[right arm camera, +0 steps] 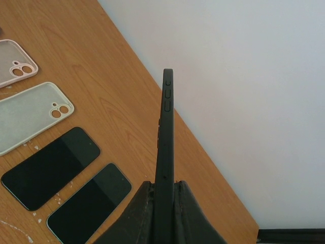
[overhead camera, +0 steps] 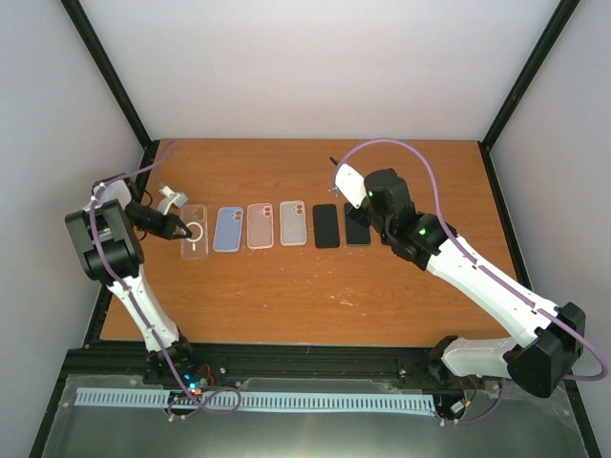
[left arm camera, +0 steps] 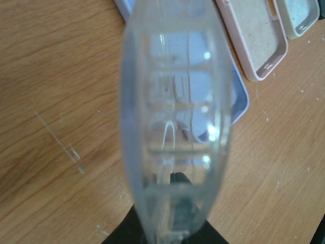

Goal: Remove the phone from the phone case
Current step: Place the phone case at the center of the board.

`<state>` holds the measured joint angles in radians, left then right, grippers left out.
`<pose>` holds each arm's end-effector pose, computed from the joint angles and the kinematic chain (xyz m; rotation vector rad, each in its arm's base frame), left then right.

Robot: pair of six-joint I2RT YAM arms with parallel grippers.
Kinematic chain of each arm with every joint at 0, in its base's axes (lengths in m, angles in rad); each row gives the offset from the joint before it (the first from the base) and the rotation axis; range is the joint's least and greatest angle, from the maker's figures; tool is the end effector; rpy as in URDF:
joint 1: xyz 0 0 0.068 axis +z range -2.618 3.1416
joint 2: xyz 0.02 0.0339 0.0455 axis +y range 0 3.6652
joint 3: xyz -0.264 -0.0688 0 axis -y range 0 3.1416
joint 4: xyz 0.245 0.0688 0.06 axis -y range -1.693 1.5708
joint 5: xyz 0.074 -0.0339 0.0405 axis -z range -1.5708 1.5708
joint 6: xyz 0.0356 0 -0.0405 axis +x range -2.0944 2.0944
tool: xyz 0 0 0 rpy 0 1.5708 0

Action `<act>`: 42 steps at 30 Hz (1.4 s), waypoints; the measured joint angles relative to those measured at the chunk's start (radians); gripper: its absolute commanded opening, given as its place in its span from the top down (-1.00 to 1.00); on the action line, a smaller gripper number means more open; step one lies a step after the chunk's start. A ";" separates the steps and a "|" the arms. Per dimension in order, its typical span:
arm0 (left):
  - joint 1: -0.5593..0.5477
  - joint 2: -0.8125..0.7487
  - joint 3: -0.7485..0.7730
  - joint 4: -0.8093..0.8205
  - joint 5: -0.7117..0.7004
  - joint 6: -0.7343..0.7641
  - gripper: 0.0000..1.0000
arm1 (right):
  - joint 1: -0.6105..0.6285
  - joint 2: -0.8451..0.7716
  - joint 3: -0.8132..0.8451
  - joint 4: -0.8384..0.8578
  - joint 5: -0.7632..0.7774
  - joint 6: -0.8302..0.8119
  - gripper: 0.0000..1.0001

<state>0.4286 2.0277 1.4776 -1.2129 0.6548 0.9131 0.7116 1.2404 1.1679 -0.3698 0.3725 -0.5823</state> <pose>0.3339 0.1287 0.1731 0.5706 2.6833 -0.8937 0.2204 0.1730 0.3595 -1.0043 1.7209 -0.2911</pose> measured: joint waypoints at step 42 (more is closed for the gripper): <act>-0.005 0.042 0.189 0.298 -0.158 -0.339 -0.54 | -0.006 0.000 0.000 0.023 0.016 -0.046 0.95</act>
<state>0.4236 2.0697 1.6665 -0.9146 0.4969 0.5743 0.7059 1.2407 1.1679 -0.3466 0.3885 -0.6281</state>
